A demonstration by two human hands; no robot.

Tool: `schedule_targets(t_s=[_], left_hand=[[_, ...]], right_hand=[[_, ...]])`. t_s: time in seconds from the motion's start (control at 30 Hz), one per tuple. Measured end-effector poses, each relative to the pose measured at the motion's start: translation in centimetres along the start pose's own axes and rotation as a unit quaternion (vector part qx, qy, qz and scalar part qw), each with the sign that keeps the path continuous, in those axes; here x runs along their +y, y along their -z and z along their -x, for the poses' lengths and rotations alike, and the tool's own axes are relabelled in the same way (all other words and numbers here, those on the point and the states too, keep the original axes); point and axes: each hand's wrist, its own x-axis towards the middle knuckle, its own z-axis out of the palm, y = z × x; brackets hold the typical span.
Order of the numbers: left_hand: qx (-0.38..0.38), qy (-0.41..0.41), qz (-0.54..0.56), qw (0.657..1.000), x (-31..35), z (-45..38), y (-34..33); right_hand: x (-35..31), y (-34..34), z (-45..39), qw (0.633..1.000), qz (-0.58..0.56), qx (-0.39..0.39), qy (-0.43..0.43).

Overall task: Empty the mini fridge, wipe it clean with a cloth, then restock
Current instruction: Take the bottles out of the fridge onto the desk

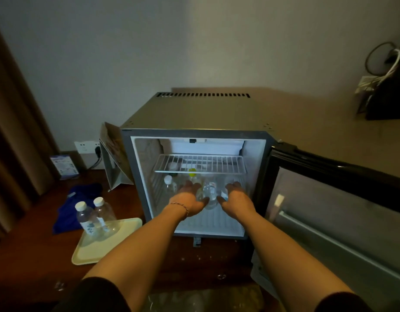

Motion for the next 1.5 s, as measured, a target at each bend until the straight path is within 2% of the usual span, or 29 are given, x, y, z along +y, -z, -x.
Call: schedule_targets(t_s=[0.1, 0.33, 0.57, 0.67, 0.8, 1.03, 1.33, 1.5], left_hand=[[0.013, -0.009, 0.003, 1.0, 0.4, -2.0, -0.8], [0.063, -0.051, 0.06, 0.995, -0.2, -6.4, -1.9], [0.064, -0.099, 0.117, 0.986, -0.2, -9.0, -2.5], [0.07, -0.112, 0.117, 0.984, 0.2, -9.8, -2.6], [0.058, -0.148, 0.12, 0.98, 0.1, -10.5, -3.2], [0.089, -0.132, 0.153, 0.975, 0.0, -10.9, -3.7], [0.093, -0.096, 0.188, 0.973, -0.6, -9.5, -3.3], [0.083, -0.089, 0.163, 0.979, -0.1, -7.0, -1.8]], right_hand=[[0.5, -0.9, -1.7, 1.0, 0.001, -0.002, -0.011], [1.9, -2.8, -4.9, 0.998, -0.042, 0.044, -0.018], [1.9, -3.6, -6.7, 0.986, -0.138, 0.093, -0.008], [1.7, -3.9, -7.7, 0.984, -0.143, 0.109, -0.007], [2.0, -4.6, -8.2, 0.989, -0.12, 0.09, 0.002], [1.6, -4.6, -7.7, 0.982, -0.14, 0.126, -0.017], [0.6, -2.2, -6.1, 0.996, -0.061, 0.061, -0.034], [-0.3, -0.5, -4.4, 0.998, -0.043, 0.027, -0.025]])
